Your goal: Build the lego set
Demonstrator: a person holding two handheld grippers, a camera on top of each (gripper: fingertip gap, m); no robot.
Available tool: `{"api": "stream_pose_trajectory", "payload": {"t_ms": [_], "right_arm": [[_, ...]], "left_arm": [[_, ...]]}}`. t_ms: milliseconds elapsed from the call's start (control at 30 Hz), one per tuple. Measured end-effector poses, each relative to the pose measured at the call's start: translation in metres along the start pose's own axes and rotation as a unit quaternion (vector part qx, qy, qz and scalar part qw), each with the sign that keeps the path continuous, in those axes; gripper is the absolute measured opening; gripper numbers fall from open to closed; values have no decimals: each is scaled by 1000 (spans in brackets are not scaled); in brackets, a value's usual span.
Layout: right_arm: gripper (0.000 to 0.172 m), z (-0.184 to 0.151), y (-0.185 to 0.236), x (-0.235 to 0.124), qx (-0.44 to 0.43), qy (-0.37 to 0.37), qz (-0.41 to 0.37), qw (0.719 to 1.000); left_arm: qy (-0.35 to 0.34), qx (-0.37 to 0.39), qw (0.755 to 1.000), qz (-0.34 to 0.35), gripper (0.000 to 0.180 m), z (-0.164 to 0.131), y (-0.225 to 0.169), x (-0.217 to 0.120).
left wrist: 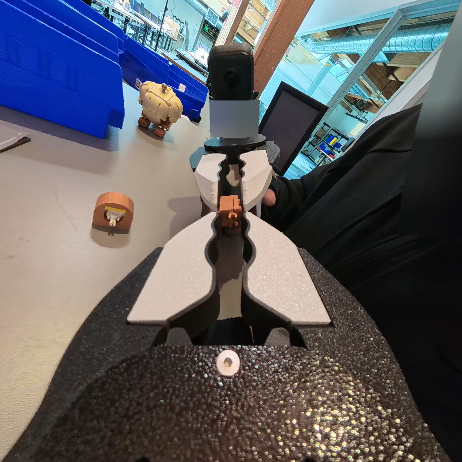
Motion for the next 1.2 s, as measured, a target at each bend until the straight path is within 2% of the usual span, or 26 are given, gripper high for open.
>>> {"api": "stream_pose_trajectory", "payload": {"t_ms": [300, 500, 600, 800, 1200], "right_arm": [[15, -1, 1, 0, -3, -2, 4, 1000], [15, -2, 0, 0, -30, 24, -13, 999], [28, 1, -3, -1, -29, 30, -22, 999], [15, 2, -8, 0, 6, 39, -11, 999], [12, 2, -10, -1, 32, 22, 0, 999]], "left_arm": [[1, 9, 1000, 2, 14, -1, -1, 0], [32, 53, 998, 26, 14, -1, -1, -2], [43, 48, 997, 35, 14, -1, 1, -3], [45, 15, 998, 29, 14, -2, 5, -3], [33, -2, 999, 16, 13, -1, 7, -2]]}}
Point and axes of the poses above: each gripper's, where its closed fingertips meet, x out along the fingers, z out of its top, y = z × x across the jaws, the point moved 7 cm from there along -x, back along the fingers, and after that the axes turned 6 degrees about -z, right-handed, at the moved point
